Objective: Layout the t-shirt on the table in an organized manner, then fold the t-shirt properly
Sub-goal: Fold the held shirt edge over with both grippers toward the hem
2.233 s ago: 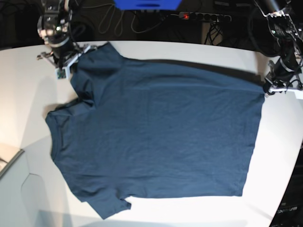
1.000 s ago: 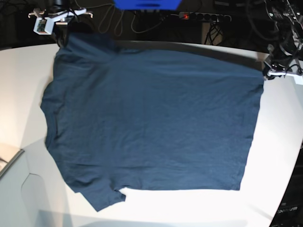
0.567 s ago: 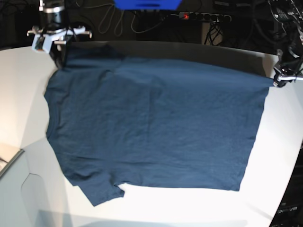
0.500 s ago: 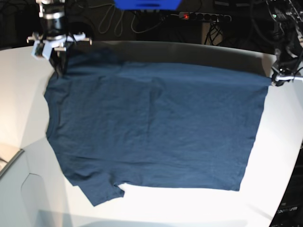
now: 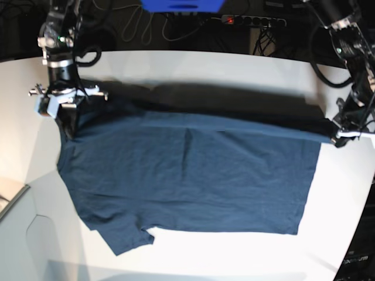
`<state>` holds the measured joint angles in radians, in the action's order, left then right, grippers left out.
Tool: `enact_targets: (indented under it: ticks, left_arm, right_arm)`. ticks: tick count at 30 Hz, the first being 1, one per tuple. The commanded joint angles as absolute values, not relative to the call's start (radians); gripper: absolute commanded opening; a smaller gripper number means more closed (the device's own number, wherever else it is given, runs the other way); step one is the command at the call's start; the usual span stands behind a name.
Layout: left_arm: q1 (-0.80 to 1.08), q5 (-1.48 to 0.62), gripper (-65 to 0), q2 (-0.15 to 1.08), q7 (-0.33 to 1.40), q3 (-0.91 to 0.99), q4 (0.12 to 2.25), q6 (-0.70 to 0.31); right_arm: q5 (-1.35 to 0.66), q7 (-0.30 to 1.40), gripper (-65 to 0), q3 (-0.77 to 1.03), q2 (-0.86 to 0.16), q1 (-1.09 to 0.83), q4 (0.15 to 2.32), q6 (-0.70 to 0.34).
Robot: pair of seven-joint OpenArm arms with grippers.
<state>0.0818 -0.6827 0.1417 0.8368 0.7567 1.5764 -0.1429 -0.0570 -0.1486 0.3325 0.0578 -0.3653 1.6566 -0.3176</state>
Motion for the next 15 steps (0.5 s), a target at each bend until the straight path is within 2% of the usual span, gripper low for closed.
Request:
enact_targets:
  ticks: [1, 9, 15]
  left_arm:
    - [0.061, -0.693, -65.0, 0.171, 0.816, 0.760, 1.590, -0.148]
    - [-0.008, -0.693, -65.0, 0.226, 0.809, 0.700, 1.531, -0.148]
    - [-0.058, -0.693, -65.0, 0.245, 0.806, 0.622, 1.426, -0.148]
  right_arm:
    - [-0.064, -0.185, -65.0, 0.335, 0.045, -0.343, 1.661, -0.318]
    - [-0.064, -0.061, -65.0, 0.334, 0.024, -0.206, 1.593, -0.318]
    - [-0.064, -0.047, -65.0, 0.334, 0.004, -0.134, 1.527, -0.318]
